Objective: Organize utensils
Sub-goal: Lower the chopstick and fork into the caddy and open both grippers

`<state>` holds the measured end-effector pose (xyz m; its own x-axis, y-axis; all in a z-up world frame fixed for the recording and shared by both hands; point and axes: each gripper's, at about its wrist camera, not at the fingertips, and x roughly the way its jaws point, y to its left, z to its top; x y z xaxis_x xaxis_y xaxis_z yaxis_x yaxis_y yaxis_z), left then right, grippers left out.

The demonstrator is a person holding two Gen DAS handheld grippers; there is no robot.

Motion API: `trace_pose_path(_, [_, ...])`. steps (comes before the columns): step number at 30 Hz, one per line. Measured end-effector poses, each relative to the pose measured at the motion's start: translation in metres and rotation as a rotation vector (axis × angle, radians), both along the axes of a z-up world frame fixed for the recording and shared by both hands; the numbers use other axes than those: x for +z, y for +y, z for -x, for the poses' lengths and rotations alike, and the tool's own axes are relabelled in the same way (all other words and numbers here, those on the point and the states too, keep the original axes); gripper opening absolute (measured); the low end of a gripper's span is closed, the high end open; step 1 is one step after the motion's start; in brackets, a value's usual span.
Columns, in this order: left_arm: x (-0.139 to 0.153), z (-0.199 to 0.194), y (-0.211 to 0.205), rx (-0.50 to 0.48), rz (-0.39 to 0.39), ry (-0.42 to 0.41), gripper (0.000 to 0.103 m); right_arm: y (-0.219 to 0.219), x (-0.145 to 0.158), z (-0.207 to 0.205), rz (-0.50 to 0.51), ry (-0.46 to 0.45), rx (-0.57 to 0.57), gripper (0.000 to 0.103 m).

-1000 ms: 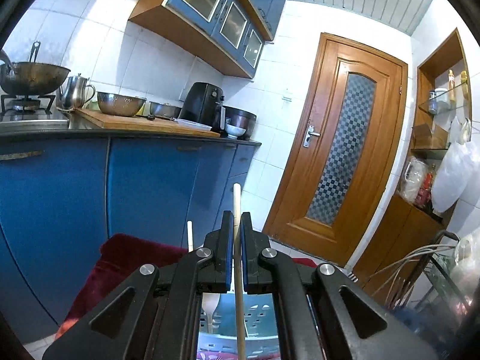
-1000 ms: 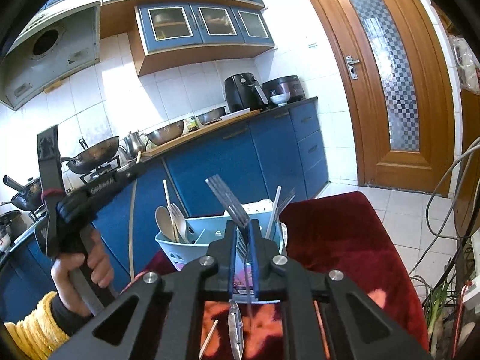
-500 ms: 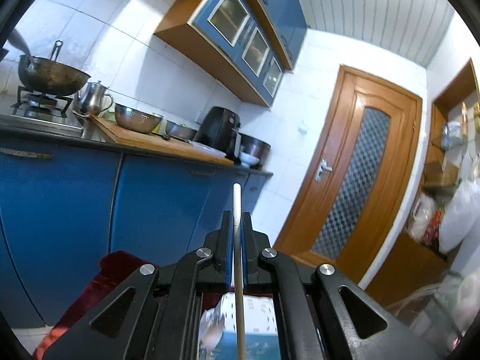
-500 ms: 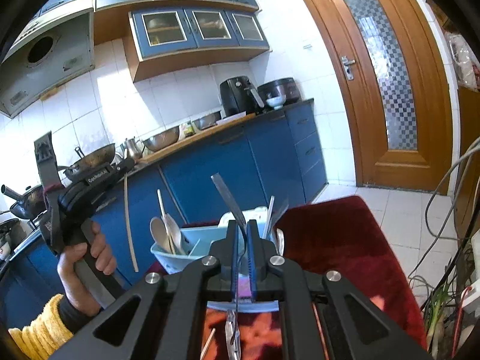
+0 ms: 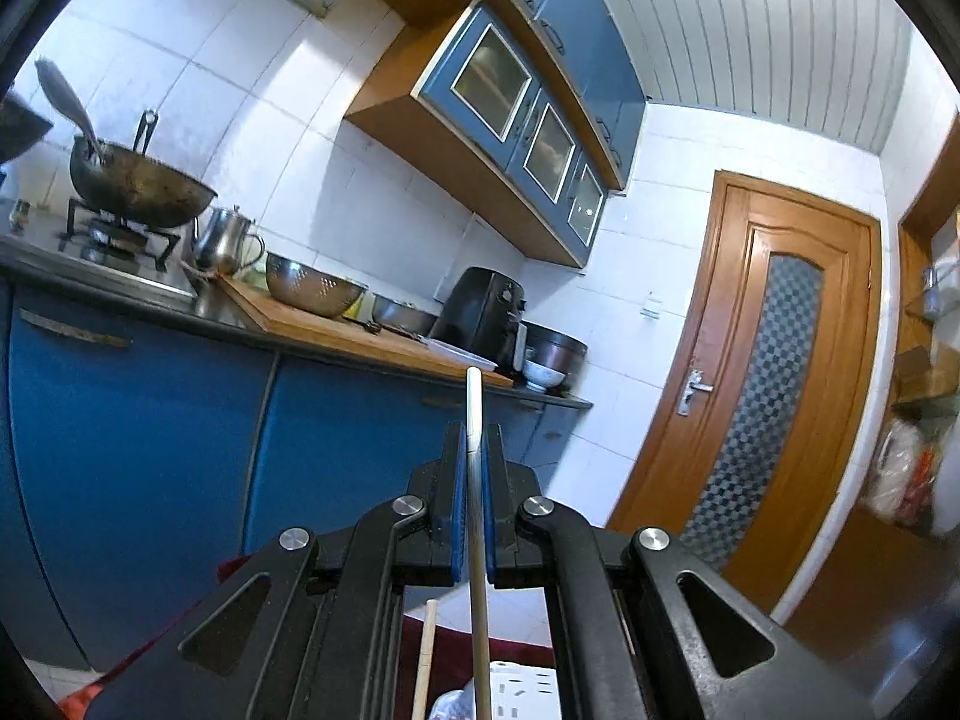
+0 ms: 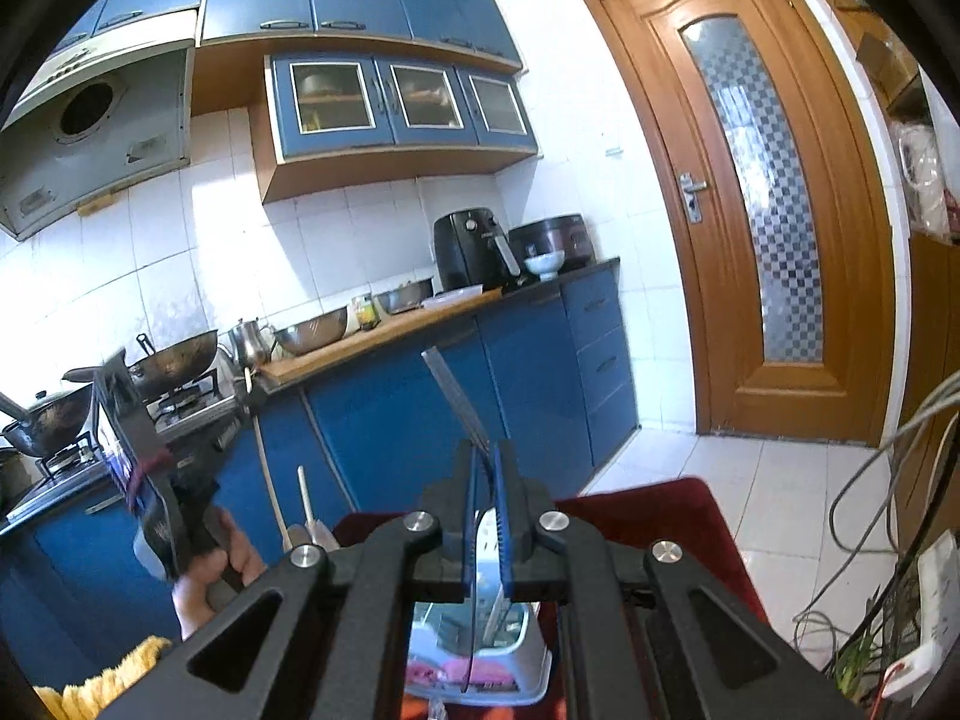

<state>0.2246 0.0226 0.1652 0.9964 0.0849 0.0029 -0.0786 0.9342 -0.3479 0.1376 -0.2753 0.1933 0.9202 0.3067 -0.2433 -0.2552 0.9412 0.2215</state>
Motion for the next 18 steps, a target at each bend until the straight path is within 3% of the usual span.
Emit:
trace_pose_path(11, [-0.028,0.013,-0.03,0.069,-0.16,-0.059,0.002,0.022,-0.009,-0.037,0.065,-0.054,-0.044,0.007])
trace_pose_path(18, [-0.042,0.017,-0.034,0.048,-0.173,-0.026,0.002,0.035,-0.036,-0.048,0.109,-0.004,-0.015,0.007])
